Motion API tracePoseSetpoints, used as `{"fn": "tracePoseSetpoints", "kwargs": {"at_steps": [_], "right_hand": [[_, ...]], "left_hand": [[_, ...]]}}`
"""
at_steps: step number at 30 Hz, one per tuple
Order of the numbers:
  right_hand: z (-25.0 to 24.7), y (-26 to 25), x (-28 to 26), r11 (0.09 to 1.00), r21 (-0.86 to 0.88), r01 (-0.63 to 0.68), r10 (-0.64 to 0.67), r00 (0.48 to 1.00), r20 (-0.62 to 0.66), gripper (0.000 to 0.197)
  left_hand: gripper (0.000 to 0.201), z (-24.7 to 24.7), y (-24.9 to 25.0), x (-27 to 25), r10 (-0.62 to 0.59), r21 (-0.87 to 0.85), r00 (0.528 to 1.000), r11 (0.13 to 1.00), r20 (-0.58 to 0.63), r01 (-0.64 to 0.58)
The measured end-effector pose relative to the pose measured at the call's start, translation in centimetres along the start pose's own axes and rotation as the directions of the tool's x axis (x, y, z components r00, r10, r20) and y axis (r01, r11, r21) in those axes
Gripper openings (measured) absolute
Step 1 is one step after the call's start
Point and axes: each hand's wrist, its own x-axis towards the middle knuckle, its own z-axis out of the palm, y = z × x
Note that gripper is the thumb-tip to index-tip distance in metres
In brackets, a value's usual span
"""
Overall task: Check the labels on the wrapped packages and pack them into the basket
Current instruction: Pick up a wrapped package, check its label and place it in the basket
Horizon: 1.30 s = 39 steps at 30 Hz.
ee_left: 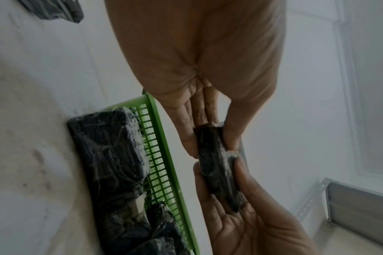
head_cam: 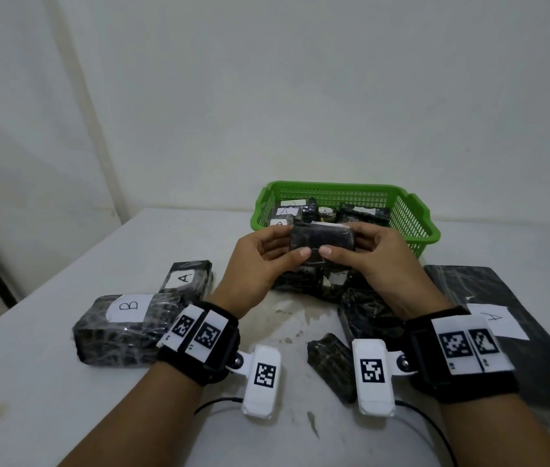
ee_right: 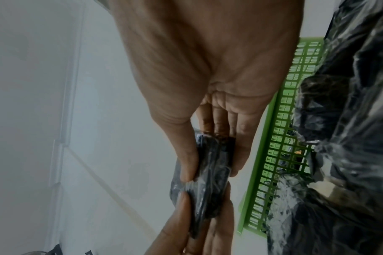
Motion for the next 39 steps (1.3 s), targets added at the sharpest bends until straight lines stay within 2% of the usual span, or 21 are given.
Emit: {"fn": "tracePoseSetpoints", "kwargs": {"at_steps": [2,4,6,9,13,17,23,28,31,35,39], "right_hand": [[0.0,0.3,0.1,1.000,-0.017,-0.011,0.011,1.000,0.006,0.061],[0.0,0.3,0.2,0.996,0.050,-0.068,0.068,0.998,0.012,0.067],[-0.1,-0.2,0.1,0.976,0.170,-0.137,0.131,0.990,0.048,0.060],[-0.2,-0.5,0.0,0.954,0.228,-0.192,0.175,0.980,0.095,0.046],[-0.3,0.0,-0.1,0.958,0.221,-0.181,0.174,0.983,0.048,0.047],[-0.1,0.2,0.0,0.954,0.231,-0.189,0.188,0.982,0.030,0.041],[0.2,0.4,-0.1,0.972,0.181,-0.148,0.154,0.988,-0.018,0.037],[0.1,0.5,0.2,0.961,0.198,-0.191,0.186,0.982,0.047,0.036],[-0.1,0.5,0.2,0.963,0.196,-0.186,0.181,0.983,0.041,0.034],[-0.2,0.4,0.0,0.972,0.166,-0.169,0.162,0.985,0.055,0.037],[0.1,0.4,-0.2,0.989,0.088,-0.121,0.118,0.992,0.037,0.042]], "left_hand": [[0.043,-0.2,0.0,0.0,0.032,0.008,1.000,0.999,0.000,-0.032],[0.044,-0.4,0.0,0.0,0.056,0.003,0.998,0.998,0.033,-0.056],[0.044,-0.5,0.1,0.0,0.072,-0.015,0.995,0.997,0.072,-0.071],[0.048,-0.4,0.3,-0.1,0.078,-0.056,0.992,0.996,0.102,-0.073],[0.053,0.1,0.0,-0.3,-0.010,-0.067,0.996,0.998,0.093,0.016],[0.040,0.5,-0.4,-0.2,-0.038,-0.041,0.999,0.998,0.014,0.039],[0.034,0.3,-0.5,-0.1,-0.067,-0.052,0.997,0.996,0.039,0.069],[0.029,0.2,-0.7,0.2,-0.075,-0.057,0.996,0.996,-0.045,0.073],[0.034,0.0,-0.5,0.1,-0.109,-0.104,0.994,0.989,0.003,0.109],[0.035,0.1,-0.5,0.0,-0.096,-0.047,0.995,0.994,0.021,0.097],[0.045,0.3,-0.4,-0.4,-0.093,-0.047,0.992,0.994,0.088,0.098]]}}
